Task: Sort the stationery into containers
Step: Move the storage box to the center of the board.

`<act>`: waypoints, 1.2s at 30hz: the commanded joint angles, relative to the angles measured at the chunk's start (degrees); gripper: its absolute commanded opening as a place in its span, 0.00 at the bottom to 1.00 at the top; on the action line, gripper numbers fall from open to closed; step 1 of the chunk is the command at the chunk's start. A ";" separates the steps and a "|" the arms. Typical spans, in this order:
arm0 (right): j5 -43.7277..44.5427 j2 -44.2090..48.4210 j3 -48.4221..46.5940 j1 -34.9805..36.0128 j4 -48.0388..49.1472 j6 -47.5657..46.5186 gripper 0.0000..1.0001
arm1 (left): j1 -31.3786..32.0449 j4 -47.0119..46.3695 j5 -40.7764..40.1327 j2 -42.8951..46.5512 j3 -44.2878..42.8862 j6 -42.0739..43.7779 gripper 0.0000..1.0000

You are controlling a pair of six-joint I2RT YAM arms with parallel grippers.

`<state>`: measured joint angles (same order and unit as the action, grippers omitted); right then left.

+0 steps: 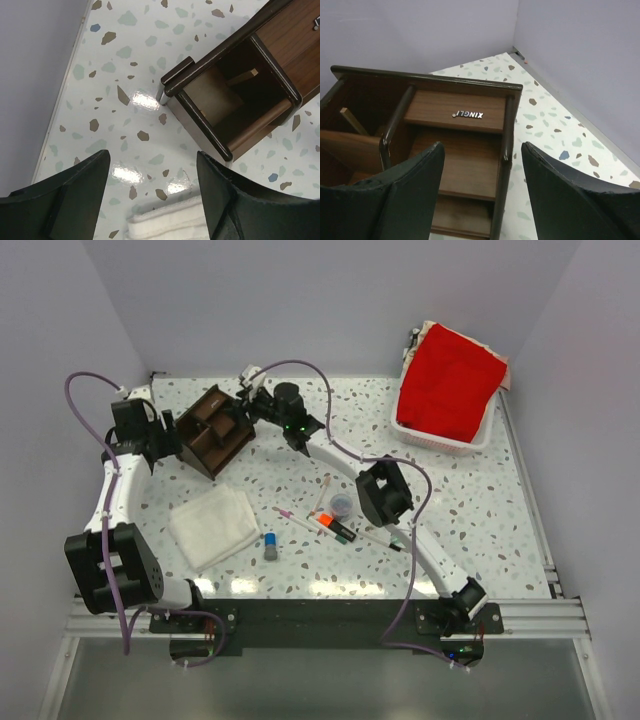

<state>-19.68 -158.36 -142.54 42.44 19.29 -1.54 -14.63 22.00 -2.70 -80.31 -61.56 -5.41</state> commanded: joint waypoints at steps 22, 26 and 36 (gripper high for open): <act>14.85 -4.85 -4.59 1.77 7.16 -1.80 0.24 | -0.57 1.91 3.49 -0.11 -3.74 -0.66 0.75; 18.35 -1.96 -0.38 1.51 8.39 -1.71 0.00 | -0.48 1.82 3.49 0.51 -3.39 -0.57 0.75; 34.87 12.01 16.93 -1.91 8.23 -0.04 0.00 | -0.57 -3.27 4.19 2.70 -1.90 -0.22 0.75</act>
<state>-0.19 -154.95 -129.75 43.86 27.09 -1.91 -14.63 23.24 -0.03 -80.36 -62.92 -5.41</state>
